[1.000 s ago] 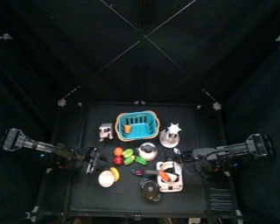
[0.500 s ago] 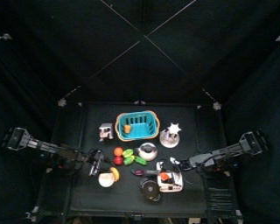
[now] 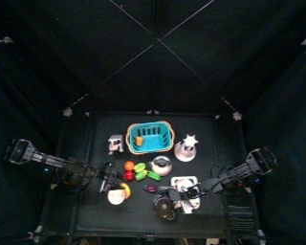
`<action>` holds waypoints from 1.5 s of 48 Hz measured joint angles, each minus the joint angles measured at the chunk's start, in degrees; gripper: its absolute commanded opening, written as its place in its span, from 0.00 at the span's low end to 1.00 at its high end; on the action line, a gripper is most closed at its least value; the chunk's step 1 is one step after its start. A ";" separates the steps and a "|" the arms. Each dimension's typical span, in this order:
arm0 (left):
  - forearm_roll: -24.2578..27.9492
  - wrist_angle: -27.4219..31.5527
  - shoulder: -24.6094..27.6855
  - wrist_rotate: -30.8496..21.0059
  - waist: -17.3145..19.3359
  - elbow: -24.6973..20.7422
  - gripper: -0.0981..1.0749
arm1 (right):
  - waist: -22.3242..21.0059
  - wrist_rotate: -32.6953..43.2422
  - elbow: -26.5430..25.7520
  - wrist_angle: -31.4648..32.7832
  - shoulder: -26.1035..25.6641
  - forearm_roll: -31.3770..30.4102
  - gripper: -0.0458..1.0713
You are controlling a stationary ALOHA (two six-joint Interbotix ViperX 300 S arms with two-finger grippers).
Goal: Move pot left and up
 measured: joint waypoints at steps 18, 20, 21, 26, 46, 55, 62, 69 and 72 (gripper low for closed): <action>-2.81 0.09 0.00 0.09 -0.26 0.00 0.79 | 2.20 0.18 -1.93 3.87 2.29 1.14 0.88; -2.81 0.00 0.00 0.09 -0.26 0.00 0.79 | 2.20 0.18 -1.93 4.39 2.29 1.85 0.88; -2.72 0.00 0.00 0.09 -0.26 0.00 0.79 | 2.11 0.18 -2.02 4.75 2.37 2.11 0.88; -2.81 0.00 0.00 0.09 -0.26 0.00 0.79 | 2.81 0.18 -2.11 7.29 2.29 4.22 0.88; -3.69 0.09 0.00 0.09 -0.35 0.00 0.79 | 7.29 0.26 -4.04 12.30 3.08 11.51 0.84; -3.78 0.09 0.00 0.09 -0.26 0.09 0.79 | 6.86 0.18 -4.04 12.13 5.19 9.76 0.67; -3.78 0.09 0.00 0.18 -0.35 0.18 0.79 | 5.98 0.26 -4.04 12.13 6.15 8.53 0.53; -3.78 0.09 0.00 0.09 -0.35 0.18 0.79 | 4.83 0.26 -4.04 11.95 6.50 8.35 0.52; -3.78 0.09 0.00 0.18 -0.26 0.18 0.79 | 4.31 0.26 -4.04 11.95 6.77 8.26 0.52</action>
